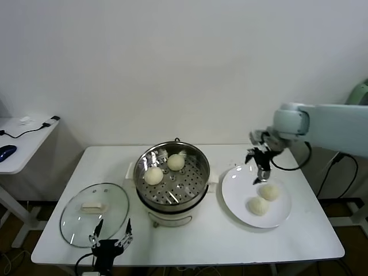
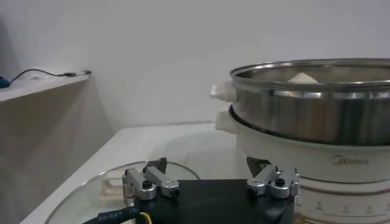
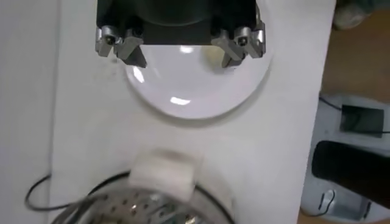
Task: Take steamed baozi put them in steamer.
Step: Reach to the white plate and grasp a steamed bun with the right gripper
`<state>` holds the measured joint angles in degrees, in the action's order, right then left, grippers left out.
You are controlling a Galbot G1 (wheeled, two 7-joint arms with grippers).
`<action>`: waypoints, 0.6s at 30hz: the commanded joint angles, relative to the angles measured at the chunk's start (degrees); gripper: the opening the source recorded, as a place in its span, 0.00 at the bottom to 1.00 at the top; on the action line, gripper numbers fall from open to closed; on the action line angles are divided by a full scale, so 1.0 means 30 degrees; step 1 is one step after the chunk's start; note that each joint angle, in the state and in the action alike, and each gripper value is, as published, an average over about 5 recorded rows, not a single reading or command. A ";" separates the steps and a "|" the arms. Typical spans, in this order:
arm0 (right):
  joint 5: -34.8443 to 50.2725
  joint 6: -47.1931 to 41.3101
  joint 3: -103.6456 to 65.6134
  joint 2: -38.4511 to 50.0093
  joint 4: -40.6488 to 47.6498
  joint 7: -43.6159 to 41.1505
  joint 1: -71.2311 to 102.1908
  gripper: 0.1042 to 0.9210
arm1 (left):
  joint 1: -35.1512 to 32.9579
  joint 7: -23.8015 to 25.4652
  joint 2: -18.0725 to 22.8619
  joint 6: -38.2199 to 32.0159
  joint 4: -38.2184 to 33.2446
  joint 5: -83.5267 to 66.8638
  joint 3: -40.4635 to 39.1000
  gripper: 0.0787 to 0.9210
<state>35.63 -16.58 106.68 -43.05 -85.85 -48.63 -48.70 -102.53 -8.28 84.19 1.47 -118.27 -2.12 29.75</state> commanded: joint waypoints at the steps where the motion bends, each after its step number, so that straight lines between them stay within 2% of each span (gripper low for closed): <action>1: -0.2381 -0.0455 -0.1670 0.2305 0.0486 0.0532 0.4488 0.88 | -0.0006 0.0004 0.0063 0.0042 0.0024 0.0010 0.0015 0.88; 18: -0.2896 -0.1403 -0.4731 0.0396 0.3290 0.1771 0.8717 0.88 | 0.0051 -0.0038 0.0121 0.0107 0.0280 -0.0036 0.0061 0.88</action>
<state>28.61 -20.02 96.31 -41.77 -78.53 -44.46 -28.67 -102.37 -8.40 84.54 1.71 -117.51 -2.20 29.97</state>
